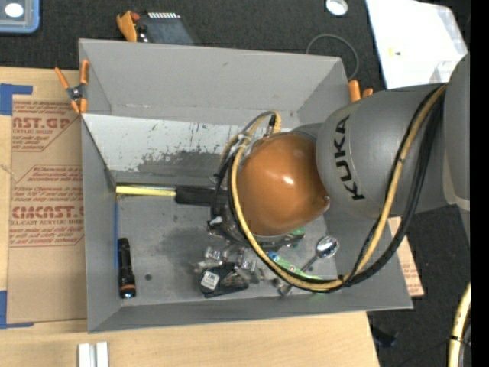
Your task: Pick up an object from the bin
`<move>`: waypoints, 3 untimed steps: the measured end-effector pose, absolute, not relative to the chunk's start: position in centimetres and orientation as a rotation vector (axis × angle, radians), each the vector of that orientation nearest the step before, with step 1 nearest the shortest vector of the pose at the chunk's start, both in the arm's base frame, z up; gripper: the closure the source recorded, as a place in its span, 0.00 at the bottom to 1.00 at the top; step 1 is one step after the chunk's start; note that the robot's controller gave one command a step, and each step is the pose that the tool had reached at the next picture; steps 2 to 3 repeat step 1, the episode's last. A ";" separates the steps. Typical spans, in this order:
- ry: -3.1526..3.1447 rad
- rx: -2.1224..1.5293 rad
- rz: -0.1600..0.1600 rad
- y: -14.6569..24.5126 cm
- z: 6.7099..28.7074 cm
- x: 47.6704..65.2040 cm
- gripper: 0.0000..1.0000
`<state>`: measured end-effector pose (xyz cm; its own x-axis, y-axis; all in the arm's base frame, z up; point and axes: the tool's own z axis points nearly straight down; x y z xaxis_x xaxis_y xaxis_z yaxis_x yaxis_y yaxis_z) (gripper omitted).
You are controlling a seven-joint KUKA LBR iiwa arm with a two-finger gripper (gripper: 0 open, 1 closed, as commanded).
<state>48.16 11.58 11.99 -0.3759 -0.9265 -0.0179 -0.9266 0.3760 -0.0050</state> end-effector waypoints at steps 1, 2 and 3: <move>2.594 -1.746 0.013 11.6 15.7 48.1 1.00; 2.594 -1.746 0.013 11.6 15.7 48.1 1.00; 2.594 -1.746 0.013 11.6 15.7 48.1 1.00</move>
Offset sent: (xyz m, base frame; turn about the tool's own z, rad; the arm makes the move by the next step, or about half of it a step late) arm -0.0008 0.0003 0.0368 0.0003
